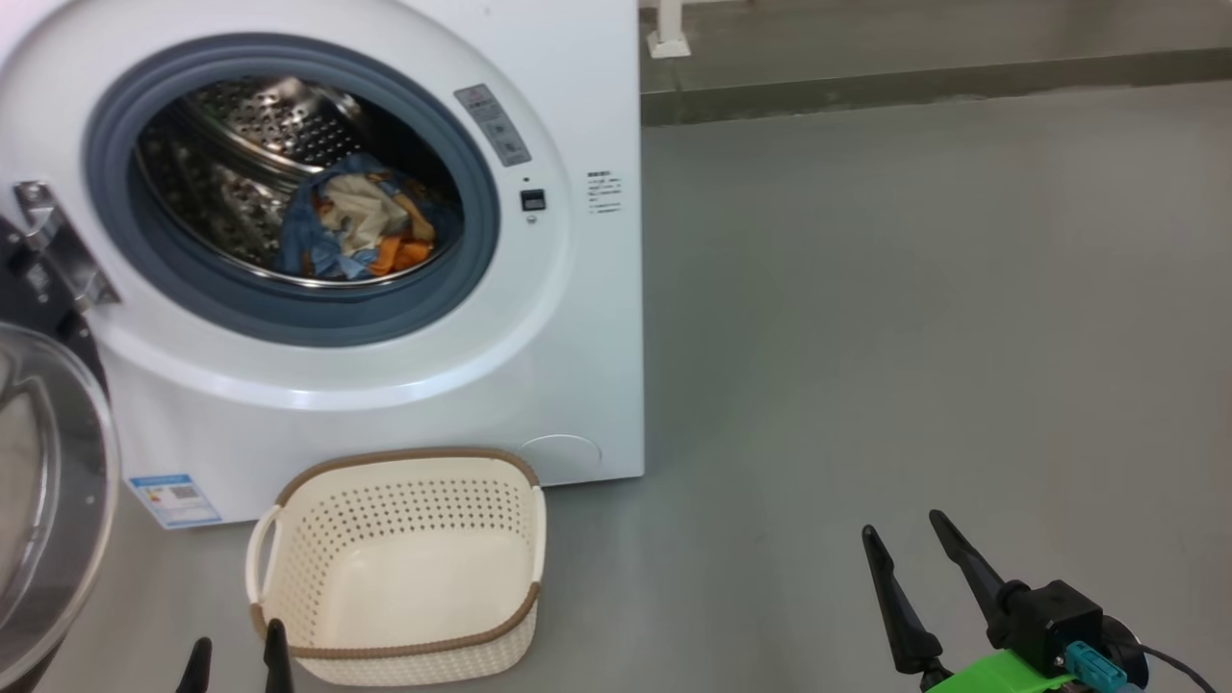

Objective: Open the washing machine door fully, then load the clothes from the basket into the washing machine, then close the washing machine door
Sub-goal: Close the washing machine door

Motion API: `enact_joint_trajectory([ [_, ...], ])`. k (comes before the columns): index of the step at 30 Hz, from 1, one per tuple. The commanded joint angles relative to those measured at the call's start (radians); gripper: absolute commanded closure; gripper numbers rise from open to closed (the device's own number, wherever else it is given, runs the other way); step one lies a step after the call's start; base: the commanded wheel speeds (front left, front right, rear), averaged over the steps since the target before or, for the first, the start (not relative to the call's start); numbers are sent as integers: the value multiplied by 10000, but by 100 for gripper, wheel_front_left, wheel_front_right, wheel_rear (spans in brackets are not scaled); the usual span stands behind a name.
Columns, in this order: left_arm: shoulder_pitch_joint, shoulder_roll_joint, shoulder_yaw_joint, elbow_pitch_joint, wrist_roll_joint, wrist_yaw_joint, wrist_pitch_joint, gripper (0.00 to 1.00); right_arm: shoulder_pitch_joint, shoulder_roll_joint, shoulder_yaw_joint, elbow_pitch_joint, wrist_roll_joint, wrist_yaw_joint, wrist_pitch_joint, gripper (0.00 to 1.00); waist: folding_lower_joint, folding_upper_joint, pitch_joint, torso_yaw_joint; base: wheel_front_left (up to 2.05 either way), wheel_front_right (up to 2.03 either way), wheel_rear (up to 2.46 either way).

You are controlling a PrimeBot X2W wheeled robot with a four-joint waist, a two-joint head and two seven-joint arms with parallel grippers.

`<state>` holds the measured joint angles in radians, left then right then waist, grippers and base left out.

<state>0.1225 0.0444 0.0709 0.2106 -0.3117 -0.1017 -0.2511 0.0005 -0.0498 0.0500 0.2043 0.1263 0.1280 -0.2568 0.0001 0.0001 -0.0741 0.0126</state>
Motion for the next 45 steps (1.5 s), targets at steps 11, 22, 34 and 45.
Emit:
enact_joint_trajectory([
  [11,-336,58,416,-120,301,-63,-107,0,-149,-5,473,-251,350,27,-49,0,-1,-1,-74,1544,0,0,0],
  [22,-160,143,622,-136,591,-163,-107,0,-181,-5,1191,-231,720,27,-49,0,-1,-1,-363,3546,0,0,0],
  [34,100,154,1247,-896,554,-70,-107,0,-957,-5,2082,-58,1070,27,-49,0,-1,-1,20,4581,0,0,0],
  [45,470,76,1556,-1468,480,113,-107,0,-1497,-5,2549,304,1118,27,-49,0,-1,-1,160,4701,0,0,0],
])
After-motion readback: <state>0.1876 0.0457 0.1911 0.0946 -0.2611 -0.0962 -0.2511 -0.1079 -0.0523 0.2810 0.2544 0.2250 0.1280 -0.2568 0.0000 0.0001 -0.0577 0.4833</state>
